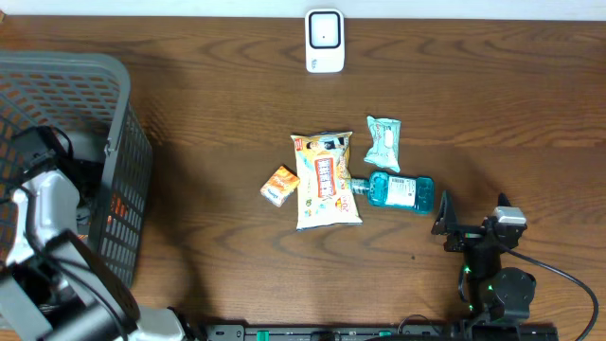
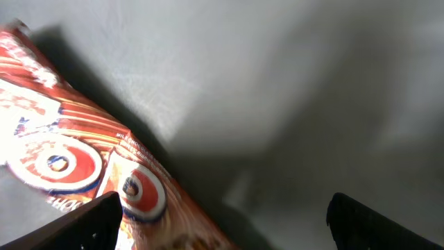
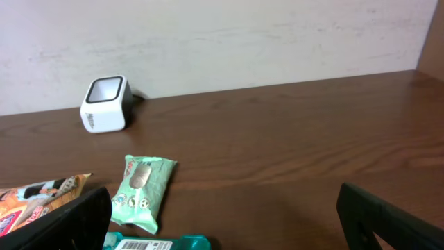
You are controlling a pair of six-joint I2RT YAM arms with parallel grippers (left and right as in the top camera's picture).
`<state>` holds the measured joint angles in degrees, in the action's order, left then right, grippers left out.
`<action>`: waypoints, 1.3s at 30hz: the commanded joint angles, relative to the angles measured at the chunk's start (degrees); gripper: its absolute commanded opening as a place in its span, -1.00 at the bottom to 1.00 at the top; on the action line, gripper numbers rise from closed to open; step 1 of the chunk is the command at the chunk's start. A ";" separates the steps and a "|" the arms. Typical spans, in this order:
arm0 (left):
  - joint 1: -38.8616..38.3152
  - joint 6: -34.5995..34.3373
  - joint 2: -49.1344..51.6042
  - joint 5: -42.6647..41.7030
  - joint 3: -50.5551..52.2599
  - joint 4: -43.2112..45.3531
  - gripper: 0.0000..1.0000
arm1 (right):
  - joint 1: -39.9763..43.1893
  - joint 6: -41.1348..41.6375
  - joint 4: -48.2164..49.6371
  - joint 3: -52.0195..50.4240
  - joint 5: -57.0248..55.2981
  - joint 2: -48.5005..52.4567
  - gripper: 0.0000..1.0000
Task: Scan the item barcode
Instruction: 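Reach the left gripper into the basket and grasp the red TOP bar, then carry the red TOP bar out and drop it left of the snack bag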
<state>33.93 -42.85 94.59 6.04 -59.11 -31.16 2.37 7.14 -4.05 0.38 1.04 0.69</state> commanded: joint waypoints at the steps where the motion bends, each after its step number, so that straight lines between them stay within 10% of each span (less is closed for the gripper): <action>1: -0.15 1.92 -5.22 -1.11 0.15 -0.13 0.91 | -0.44 -0.39 -0.26 -0.07 -0.31 -0.31 0.99; 14: -0.09 -17.00 -2.97 4.20 4.81 -6.95 0.91 | -0.44 -0.39 -0.26 -0.07 -0.31 -0.31 0.99; 25: -0.09 -18.56 2.86 11.78 5.29 -1.57 0.90 | -0.44 -0.37 -0.26 -0.07 -0.31 -0.31 0.99; 29: -0.09 -18.56 6.91 11.37 5.49 -1.33 0.45 | -0.44 -0.37 -0.26 -0.07 -0.31 -0.31 0.99; 34: -0.09 -18.40 12.66 7.08 5.79 -1.33 -0.83 | -0.44 -0.39 -0.26 -0.07 -0.28 -0.31 0.99; 39: -0.09 -13.18 10.97 1.62 3.41 -1.36 -0.86 | -0.44 -0.37 -0.26 -0.07 -0.31 -0.31 0.98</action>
<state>33.65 -60.99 101.16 18.59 -57.91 -31.24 2.37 7.14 -4.05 0.38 1.06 0.69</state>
